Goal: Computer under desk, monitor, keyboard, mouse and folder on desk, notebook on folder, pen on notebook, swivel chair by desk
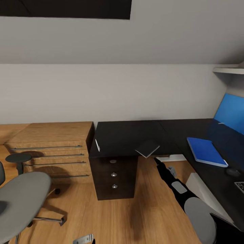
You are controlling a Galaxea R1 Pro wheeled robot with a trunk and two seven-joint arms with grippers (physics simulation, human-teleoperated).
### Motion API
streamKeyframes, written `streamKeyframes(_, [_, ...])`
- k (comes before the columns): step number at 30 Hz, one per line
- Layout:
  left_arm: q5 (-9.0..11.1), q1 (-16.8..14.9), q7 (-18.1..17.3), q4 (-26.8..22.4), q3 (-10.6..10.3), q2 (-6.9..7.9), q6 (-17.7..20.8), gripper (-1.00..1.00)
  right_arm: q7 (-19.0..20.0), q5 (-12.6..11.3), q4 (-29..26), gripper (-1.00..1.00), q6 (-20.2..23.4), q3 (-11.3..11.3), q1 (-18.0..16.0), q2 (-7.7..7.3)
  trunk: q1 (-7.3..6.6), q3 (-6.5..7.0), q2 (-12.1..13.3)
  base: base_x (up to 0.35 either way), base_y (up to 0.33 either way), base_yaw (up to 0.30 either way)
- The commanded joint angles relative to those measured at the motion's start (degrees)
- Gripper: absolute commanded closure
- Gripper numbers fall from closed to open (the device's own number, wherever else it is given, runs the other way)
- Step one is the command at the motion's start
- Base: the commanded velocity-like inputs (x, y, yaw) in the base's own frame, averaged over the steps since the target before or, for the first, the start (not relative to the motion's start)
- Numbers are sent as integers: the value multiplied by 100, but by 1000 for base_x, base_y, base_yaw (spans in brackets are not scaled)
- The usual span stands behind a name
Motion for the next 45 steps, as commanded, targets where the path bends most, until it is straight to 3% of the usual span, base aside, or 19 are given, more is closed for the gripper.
streamKeyframes(1, [59,-3,35,-6,-27,7,-36,-100,37,-54,-1,-100,57,-21,-2,-2,23,-23,-44,0,0,0])
streamKeyframes(15, [59,-3,35,-3,-26,9,-36,-100,463,-39,12,-100,66,-22,7,-13,330,-274,-606,0,0,0])
streamKeyframes(30, [59,-3,35,-4,-26,5,-42,-100,493,-45,18,-100,73,-22,11,-10,660,-543,-1207,0,0,0])
streamKeyframes(45, [26,-3,27,86,-35,14,-66,-100,460,-81,32,-100,190,-24,11,-6,660,-543,-1207,24,0,0])
